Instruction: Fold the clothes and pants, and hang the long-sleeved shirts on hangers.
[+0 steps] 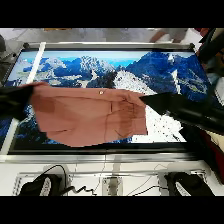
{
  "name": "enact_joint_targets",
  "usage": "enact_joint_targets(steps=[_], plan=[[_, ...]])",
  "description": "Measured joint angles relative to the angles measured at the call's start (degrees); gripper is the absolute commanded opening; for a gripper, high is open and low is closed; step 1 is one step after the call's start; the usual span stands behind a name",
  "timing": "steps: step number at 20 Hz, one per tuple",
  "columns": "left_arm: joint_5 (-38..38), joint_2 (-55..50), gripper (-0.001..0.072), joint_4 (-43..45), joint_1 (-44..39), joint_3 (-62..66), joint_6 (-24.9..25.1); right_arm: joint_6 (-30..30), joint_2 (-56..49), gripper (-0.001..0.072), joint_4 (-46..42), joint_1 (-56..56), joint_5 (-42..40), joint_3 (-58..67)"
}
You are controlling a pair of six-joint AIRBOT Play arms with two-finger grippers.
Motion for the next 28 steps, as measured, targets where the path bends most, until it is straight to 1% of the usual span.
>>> enact_joint_targets(steps=[2,5,7,8,10,12,15,17,18,19,20,21,22,23,25,26,28], plan=[[4.4,-7.6,0.0014,-1.4,-3.2,-4.8,3.2,1.1,-6.0,0.0019,-3.2,1.6,-7.1,-2.6],[10.7,-21.2,0.0013,-2.9,-8.7,-8.3,6.9,1.9,-16.5,0.0019,-5.6,1.3,-17.4,-4.5],[12.5,-29.3,0.0013,-4.2,-11.5,-9.0,8.1,2.2,-22.5,0.0019,-6.3,-1.1,-21.2,-5.0],[12.6,-31.9,0.0013,-4.7,-12.5,-9.2,8.4,2.3,-24.8,0.0019,-6.8,-2.8,-21.2,-5.1],[11.2,-35.3,0.0013,-5.5,-14.0,-9.4,8.4,1.5,-28.3,0.0019,-8.2,-6.7,-17.4,-5.4],[6.0,-37.2,0.0013,-5.5,-14.9,-9.5,8.3,-2.5,-30.0,0.0019,-10.5,-10.2,-10.8,-5.4],[-2.3,-38.6,0.0013,-3.0,-16.2,-9.7,6.4,-10.0,-31.2,0.0019,-15.8,-14.3,2.6,-5.5],[-5.8,-39.3,0.0016,0.0,-17.6,-9.9,4.0,-13.0,-31.6,0.0019,-21.1,-15.5,10.5,-5.6],[-7.0,-39.7,0.0064,0.9,-18.4,-10.0,3.4,-14.2,-31.7,0.0021,-23.8,-15.9,13.8,-5.6],[-7.9,-40.1,0.0245,1.9,-19.3,-10.2,2.6,-15.4,-31.8,0.0085,-25.7,-16.2,16.5,-5.6],[-8.6,-40.6,0.0513,2.8,-20.0,-10.4,2.2,-16.7,-31.9,0.0283,-27.5,-16.4,18.6,-5.6],[-8.9,-41.0,0.0696,3.1,-20.7,-10.5,1.9,-18.1,-31.9,0.0454,-28.7,-16.6,20.7,-5.6],[-9.4,-41.4,0.0698,3.3,-21.2,-10.6,1.5,-19.7,-31.9,0.0518,-29.6,-16.6,22.4,-5.6],[-9.7,-41.7,0.0698,3.5,-21.6,-10.6,1.3,-21.2,-31.9,0.054,-30.2,-16.7,23.5,-5.6],[-10.0,-42.1,0.0698,3.8,-22.0,-10.7,1.0,-23.7,-32.0,0.0542,-31.5,-16.8,23.2,-5.6],[-10.2,-42.2,0.0698,3.9,-22.2,-10.8,1.0,-24.3,-32.0,0.0541,-32.2,-16.9,21.5,-5.6],[-10.3,-42.4,0.0698,4.0,-22.4,-10.8,0.9,-23.1,-32.1,0.0542,-32.9,-16.9,16.5,-5.6]])
